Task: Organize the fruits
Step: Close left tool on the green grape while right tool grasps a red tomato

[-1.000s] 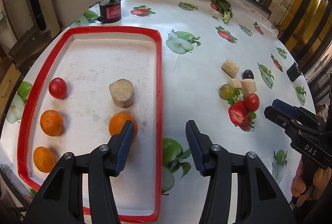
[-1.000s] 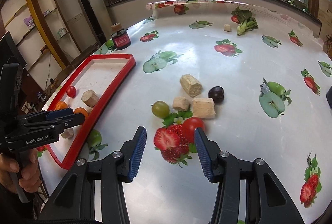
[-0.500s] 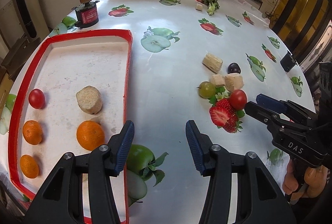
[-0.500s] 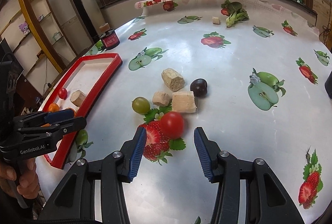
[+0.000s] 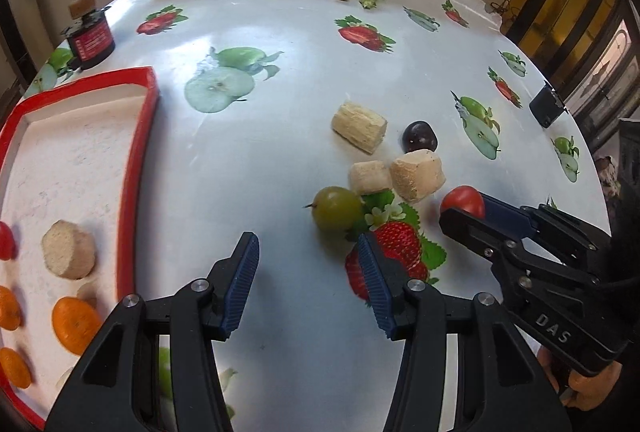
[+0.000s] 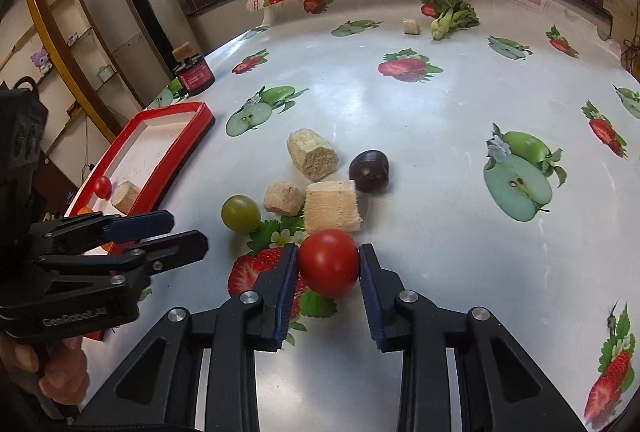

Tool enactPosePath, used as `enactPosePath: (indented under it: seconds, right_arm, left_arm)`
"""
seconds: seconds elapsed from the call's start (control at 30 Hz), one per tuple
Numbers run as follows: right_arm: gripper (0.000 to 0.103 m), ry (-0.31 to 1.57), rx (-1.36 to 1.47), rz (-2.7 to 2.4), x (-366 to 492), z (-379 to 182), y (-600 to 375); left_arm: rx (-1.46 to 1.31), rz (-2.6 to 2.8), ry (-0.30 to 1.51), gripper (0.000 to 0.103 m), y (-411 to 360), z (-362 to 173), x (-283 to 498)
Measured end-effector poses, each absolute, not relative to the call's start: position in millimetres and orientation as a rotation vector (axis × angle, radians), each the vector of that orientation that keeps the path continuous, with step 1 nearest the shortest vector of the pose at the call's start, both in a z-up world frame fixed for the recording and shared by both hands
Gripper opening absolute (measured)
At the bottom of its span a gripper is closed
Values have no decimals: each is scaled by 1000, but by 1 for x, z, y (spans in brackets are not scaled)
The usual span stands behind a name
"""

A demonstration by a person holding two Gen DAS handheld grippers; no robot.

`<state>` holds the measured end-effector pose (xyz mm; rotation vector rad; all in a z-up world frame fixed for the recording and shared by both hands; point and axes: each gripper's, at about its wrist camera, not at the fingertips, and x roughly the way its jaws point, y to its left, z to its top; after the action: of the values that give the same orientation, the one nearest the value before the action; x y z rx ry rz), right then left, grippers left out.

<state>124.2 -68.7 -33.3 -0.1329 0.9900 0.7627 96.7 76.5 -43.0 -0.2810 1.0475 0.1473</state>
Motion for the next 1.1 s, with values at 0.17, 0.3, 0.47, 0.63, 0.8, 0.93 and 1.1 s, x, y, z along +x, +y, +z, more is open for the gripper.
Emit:
enactPosePath:
  seconds: [0.17,0.3,0.47,0.63,0.8,0.93,1.1]
  right_arm:
    - [32,984,-111,729,131,-28,-84]
    - [32,976,-105,720,130,-24,-90]
    - [32,964,-100,719,125,-18,-91]
    - [31,956,-109,738,117,-12,-85]
    - [31,953,-125,762,107,-9,-73]
    - [31,948,-138,780,101,-7,-64]
    - [31,943,-152,799,94,-3,-53]
  left_arm:
    - [-238,161,1024,31,70,-49,114]
    - [-240,139,1019,28,72,-46,109]
    - [-262,153,997,28,77,-38,92]
    - [-279,188,976,28,87,-30,74]
    - [-281,217,952,29,96,-22,60]
    - [-291,233,943,29,105,-18,50]
    - [-291,247,924,29,113,-10,40]
